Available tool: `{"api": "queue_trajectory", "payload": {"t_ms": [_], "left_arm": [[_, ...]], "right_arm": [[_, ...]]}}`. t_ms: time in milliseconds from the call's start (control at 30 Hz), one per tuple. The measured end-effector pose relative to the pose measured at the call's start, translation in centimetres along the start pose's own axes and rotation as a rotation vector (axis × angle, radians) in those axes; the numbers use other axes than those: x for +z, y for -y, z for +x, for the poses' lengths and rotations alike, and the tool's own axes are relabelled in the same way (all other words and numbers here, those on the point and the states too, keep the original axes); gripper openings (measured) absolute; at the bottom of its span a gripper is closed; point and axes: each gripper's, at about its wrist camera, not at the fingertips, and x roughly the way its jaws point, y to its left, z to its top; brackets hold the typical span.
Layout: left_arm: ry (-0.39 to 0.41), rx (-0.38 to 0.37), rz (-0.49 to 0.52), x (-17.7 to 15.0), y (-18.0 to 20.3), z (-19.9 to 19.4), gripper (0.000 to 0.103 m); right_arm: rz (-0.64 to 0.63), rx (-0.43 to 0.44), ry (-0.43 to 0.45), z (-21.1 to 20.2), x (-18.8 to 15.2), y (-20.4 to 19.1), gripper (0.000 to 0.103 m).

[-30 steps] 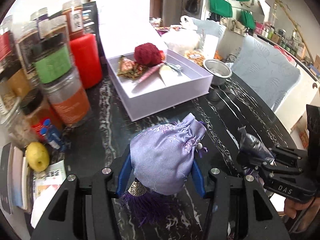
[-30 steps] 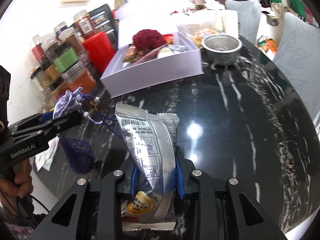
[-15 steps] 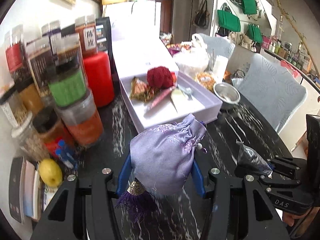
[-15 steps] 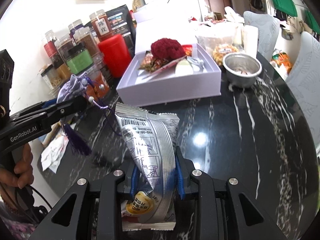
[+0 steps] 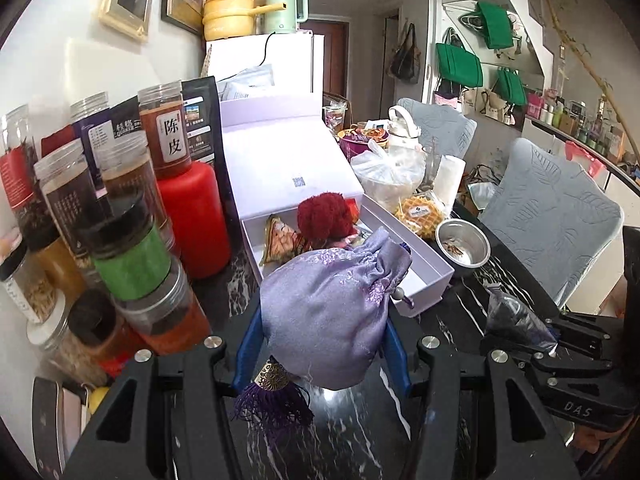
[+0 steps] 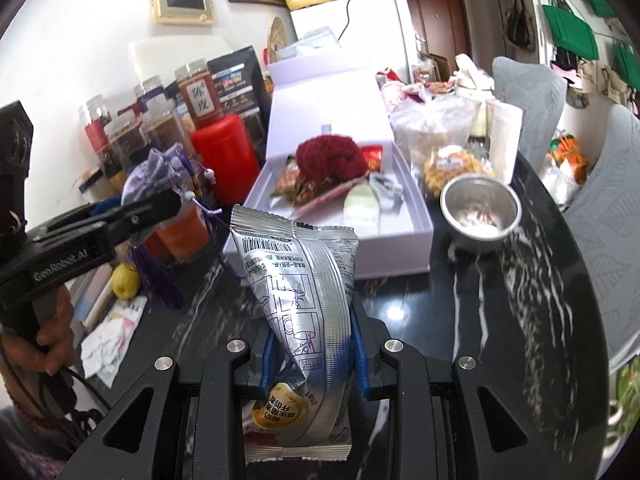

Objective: Organize soft objects
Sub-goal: 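Carry the sachet and foil bag over the white box with both grippers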

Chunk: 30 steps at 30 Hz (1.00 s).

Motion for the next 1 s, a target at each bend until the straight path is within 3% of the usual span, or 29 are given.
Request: {"api": "queue_trajectory", "payload": {"t_ms": [233,1000], "left_arm": [[0.031,-0.009,-0.011,2.3,-0.4,1.4,0.052],[0.167,-0.022,0.054,12.1,0.2,4.4,0.052]], "right_arm": [[-0.068,-0.019,0.047,-0.1,2.8,-0.2,0.03],[-0.101,-0.018,0.204,0.7,13.0,1.6,0.03]]}}
